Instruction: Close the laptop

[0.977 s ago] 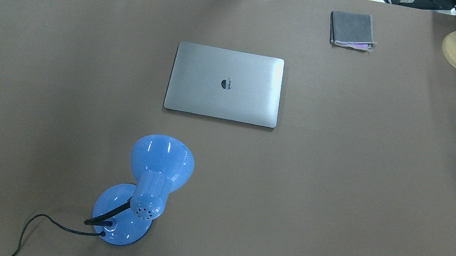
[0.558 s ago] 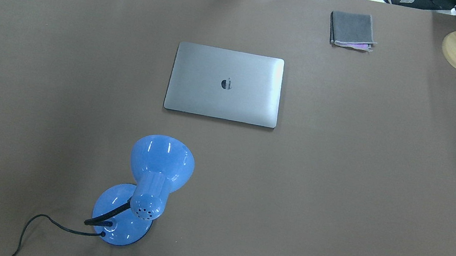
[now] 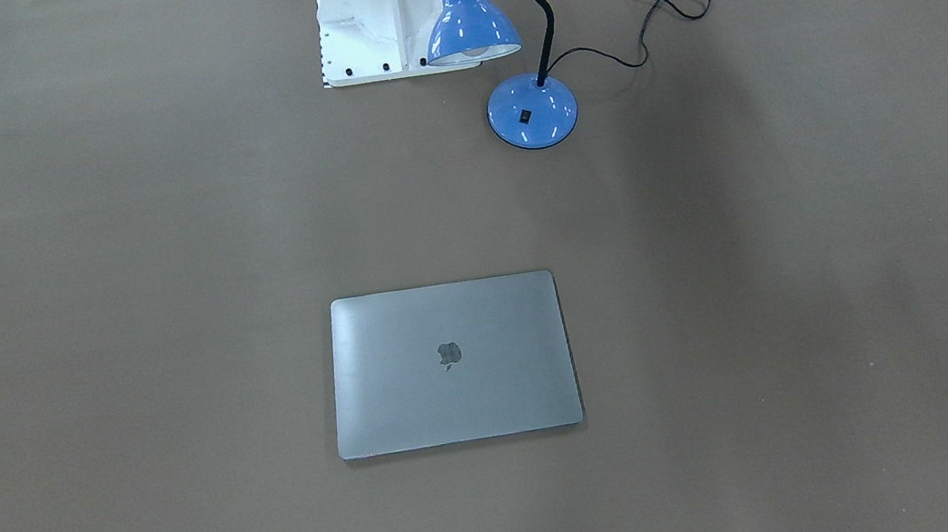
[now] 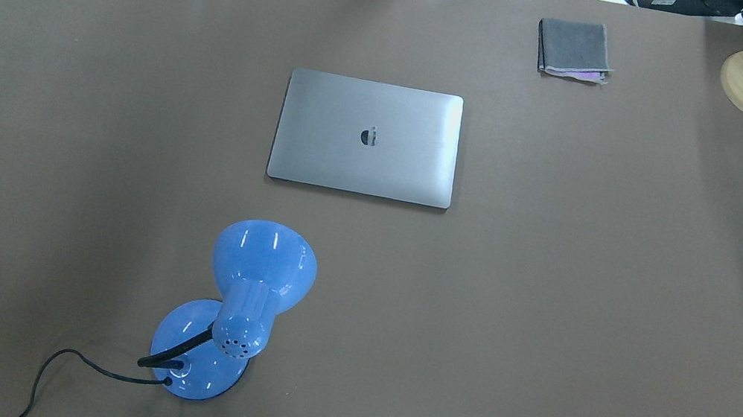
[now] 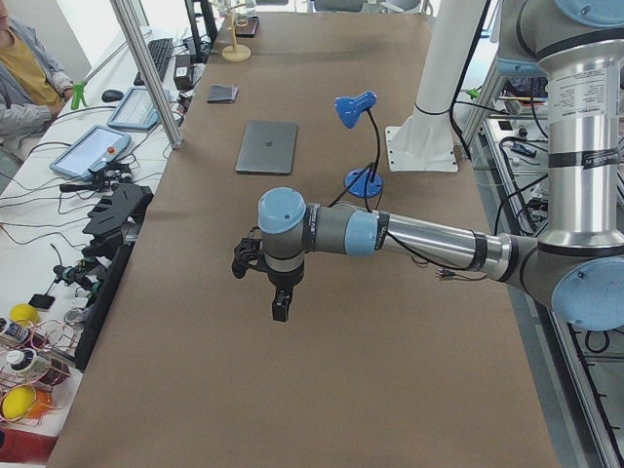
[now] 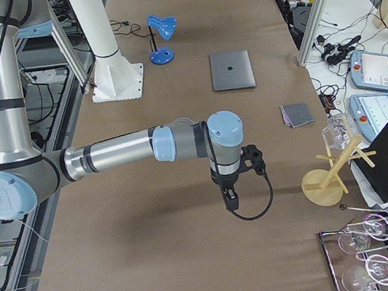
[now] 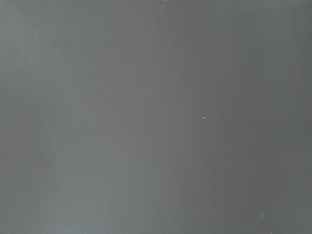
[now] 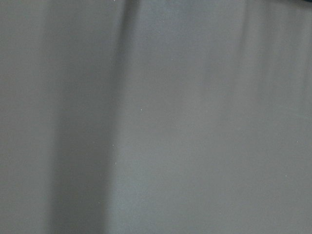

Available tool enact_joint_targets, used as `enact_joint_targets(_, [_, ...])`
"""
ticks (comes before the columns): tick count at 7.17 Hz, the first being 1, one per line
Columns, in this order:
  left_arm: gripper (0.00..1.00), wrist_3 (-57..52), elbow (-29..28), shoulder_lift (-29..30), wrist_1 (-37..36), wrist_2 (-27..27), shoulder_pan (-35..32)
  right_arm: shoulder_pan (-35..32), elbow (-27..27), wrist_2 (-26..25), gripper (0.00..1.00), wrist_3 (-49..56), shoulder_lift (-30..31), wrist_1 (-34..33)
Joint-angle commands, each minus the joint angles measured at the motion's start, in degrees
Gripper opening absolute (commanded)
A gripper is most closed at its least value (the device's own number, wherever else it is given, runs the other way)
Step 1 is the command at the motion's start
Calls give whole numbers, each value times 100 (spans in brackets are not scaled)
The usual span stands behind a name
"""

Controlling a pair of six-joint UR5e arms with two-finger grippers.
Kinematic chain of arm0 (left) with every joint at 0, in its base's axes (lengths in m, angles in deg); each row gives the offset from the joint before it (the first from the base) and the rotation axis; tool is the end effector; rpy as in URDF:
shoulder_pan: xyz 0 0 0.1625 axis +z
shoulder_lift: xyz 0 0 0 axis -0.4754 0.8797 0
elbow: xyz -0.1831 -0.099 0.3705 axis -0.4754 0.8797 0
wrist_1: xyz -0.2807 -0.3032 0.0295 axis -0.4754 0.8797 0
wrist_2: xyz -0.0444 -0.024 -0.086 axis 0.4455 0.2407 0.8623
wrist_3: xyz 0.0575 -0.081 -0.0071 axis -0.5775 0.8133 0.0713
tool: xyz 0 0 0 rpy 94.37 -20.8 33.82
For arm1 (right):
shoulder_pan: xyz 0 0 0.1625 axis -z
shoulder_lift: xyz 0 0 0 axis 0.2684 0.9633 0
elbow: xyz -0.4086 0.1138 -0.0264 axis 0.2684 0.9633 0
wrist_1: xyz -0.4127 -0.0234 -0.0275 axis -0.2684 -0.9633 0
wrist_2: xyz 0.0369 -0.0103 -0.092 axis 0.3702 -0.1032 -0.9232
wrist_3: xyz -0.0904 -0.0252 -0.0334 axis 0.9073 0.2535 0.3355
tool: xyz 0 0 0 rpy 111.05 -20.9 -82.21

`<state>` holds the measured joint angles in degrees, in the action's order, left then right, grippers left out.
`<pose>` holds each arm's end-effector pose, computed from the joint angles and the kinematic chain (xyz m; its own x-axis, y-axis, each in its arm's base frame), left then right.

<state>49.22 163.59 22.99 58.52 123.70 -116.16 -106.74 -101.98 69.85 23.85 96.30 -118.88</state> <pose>-0.0496 -0.4469 0.5751 0.7409 0.1244 -0.6600 -0.0622 0.9912 0.1170 0.0779 -0.4637 0.5975 0.7432 -0.2044 0.6370 0.1516 0.9789 0.1373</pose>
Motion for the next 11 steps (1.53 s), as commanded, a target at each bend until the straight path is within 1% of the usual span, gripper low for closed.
enact_joint_targets(1, [98, 5, -18, 1, -7, 31, -116, 46, 21, 73, 100, 2, 52, -7])
enact_joint_targets(3, [98, -12, -62, 45, -7, 101, -222, 90, -4, 187, 100, -7, 61, -7])
enact_joint_targets(5, [98, 5, -88, -25, 36, 101, -573, 143, -31, 363, 100, -7, -9, 11])
enact_joint_targets(6, [98, 5, 16, -25, 37, 92, -592, 152, -127, 372, 100, -16, 43, 11])
enact_joint_targets(8, [98, 5, -62, 62, 37, 57, -574, 152, -119, 372, 100, -16, 61, 11])
enact_joint_targets(11, [98, 31, 17, 1, -7, 92, -566, 152, -110, 346, 100, -16, 61, 11])
